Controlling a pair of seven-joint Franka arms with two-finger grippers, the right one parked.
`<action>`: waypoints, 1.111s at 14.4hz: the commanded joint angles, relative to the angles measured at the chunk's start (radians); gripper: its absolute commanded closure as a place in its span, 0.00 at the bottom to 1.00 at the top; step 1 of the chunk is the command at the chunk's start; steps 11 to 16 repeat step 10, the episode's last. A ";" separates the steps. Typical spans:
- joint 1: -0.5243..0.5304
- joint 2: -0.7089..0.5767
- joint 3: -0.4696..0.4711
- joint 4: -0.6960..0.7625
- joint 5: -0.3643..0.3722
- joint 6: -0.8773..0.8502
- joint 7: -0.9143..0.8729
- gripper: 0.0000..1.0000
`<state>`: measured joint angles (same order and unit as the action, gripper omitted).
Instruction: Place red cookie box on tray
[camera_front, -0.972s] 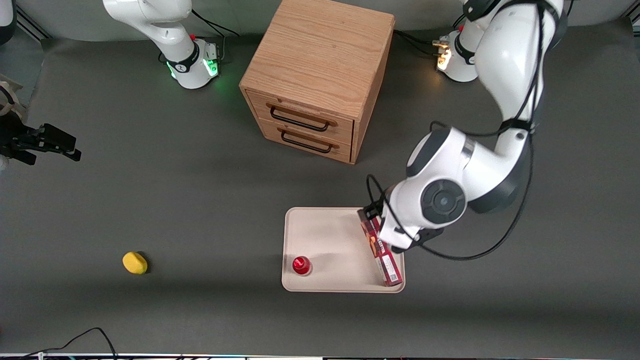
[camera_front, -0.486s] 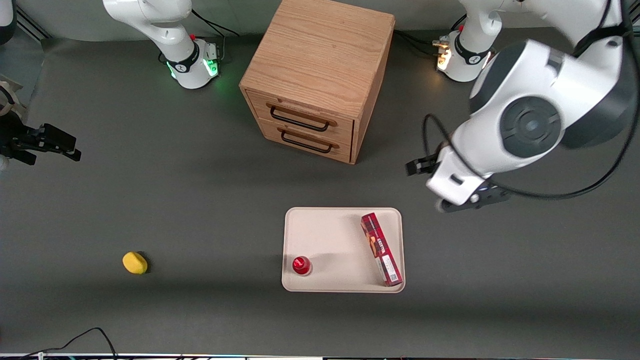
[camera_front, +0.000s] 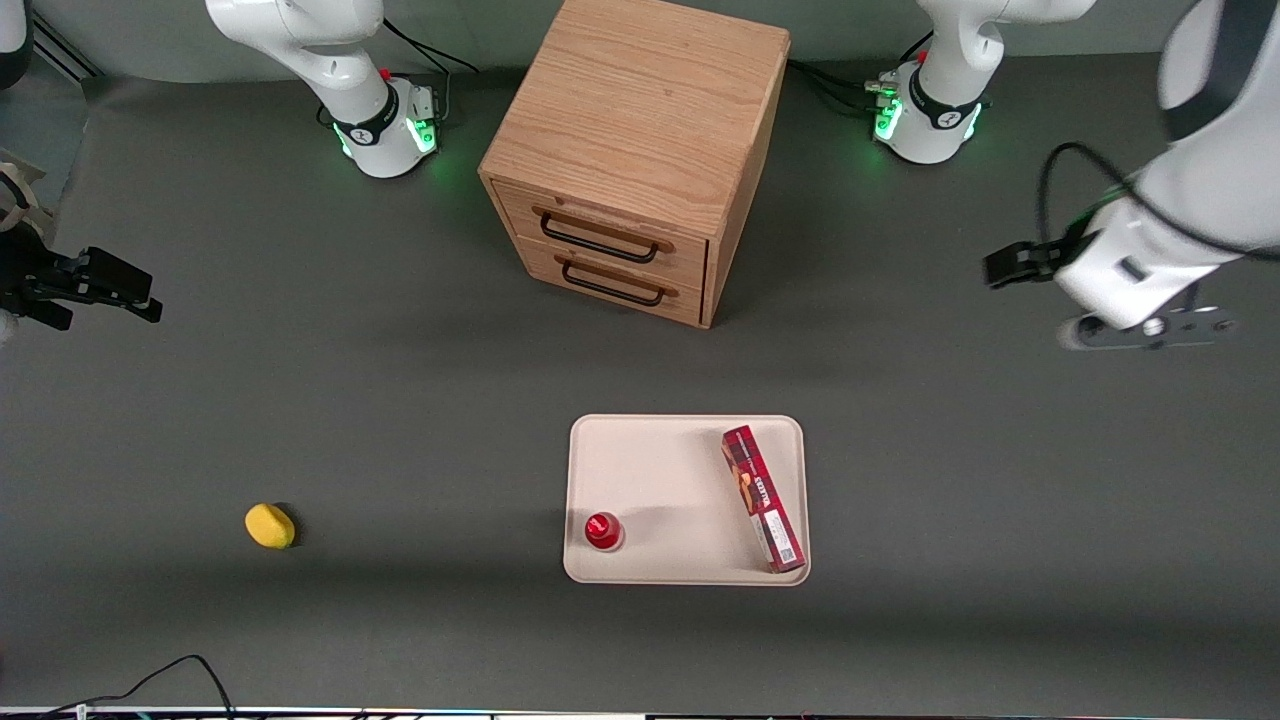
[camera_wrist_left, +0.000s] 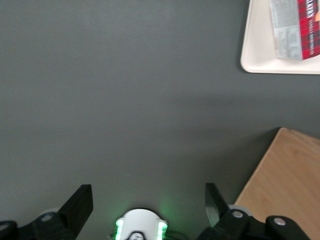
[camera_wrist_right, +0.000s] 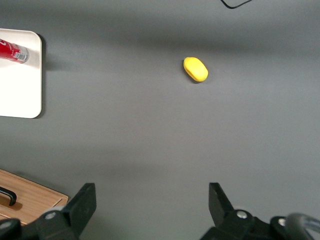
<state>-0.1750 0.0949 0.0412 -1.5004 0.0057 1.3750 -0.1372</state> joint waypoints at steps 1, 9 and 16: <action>-0.012 -0.069 0.095 -0.083 0.005 0.045 0.132 0.00; -0.020 -0.047 0.200 0.012 0.030 0.038 0.292 0.00; -0.021 -0.043 0.200 0.019 0.030 0.033 0.292 0.00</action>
